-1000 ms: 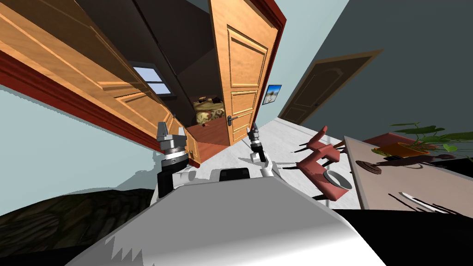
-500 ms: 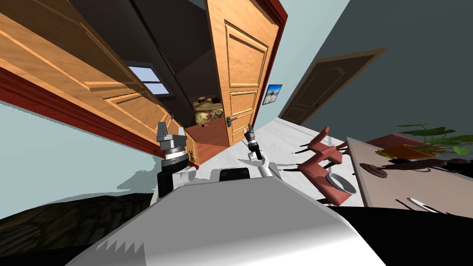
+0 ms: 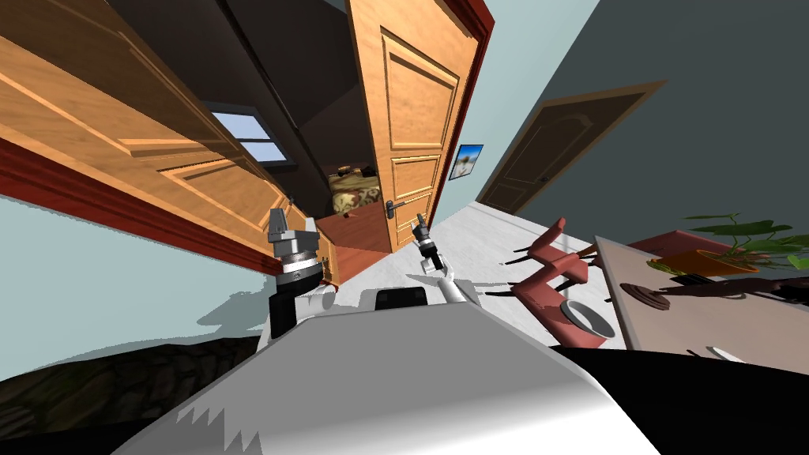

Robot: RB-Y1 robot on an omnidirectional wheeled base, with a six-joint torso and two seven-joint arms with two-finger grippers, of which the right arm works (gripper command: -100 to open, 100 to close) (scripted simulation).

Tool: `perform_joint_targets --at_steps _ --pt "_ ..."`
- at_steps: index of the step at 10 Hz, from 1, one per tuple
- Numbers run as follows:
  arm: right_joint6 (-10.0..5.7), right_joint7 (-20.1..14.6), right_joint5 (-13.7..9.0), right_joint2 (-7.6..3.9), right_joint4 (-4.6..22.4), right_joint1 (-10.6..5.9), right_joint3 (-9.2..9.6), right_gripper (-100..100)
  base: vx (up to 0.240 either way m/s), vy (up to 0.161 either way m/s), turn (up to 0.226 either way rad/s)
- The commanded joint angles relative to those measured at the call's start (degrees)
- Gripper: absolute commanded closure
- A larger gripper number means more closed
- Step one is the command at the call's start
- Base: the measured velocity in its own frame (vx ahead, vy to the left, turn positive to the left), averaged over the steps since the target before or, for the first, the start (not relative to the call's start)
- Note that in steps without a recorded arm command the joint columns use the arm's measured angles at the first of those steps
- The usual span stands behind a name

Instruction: Push the door open

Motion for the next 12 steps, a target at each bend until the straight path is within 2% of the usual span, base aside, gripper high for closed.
perform_joint_targets --at_steps 1,2,4,5,7,8,10,11,12 --pt "0.11 -0.52 0.33 -0.13 2.86 -1.97 1.00 -100 0.090 -0.044 -0.003" --pt "0.11 -0.52 0.33 -0.13 3.69 -1.97 1.00 -100 0.066 -0.030 0.004" --pt "0.09 -1.16 0.68 -0.35 7.25 -4.56 2.14 -100 0.081 -0.019 -0.006" --pt "0.09 -1.16 0.68 -0.35 7.97 -4.56 2.14 -100 0.057 -0.019 0.002" --pt "0.08 -1.80 1.02 -0.53 12.15 -7.11 3.26 -100 0.066 -0.017 -0.003" --pt "0.08 -1.80 1.02 -0.53 12.19 -7.11 3.26 -100 0.058 -0.017 0.000" --pt "0.06 -2.41 1.35 -0.67 16.00 -9.56 4.34 -100 0.073 -0.030 -0.003" --pt "0.06 -2.41 1.35 -0.67 16.24 -9.56 4.34 -100 0.063 -0.021 0.002" --pt "0.05 -2.71 1.51 -0.72 18.23 -10.76 4.87 -100 0.054 -0.019 -0.005"
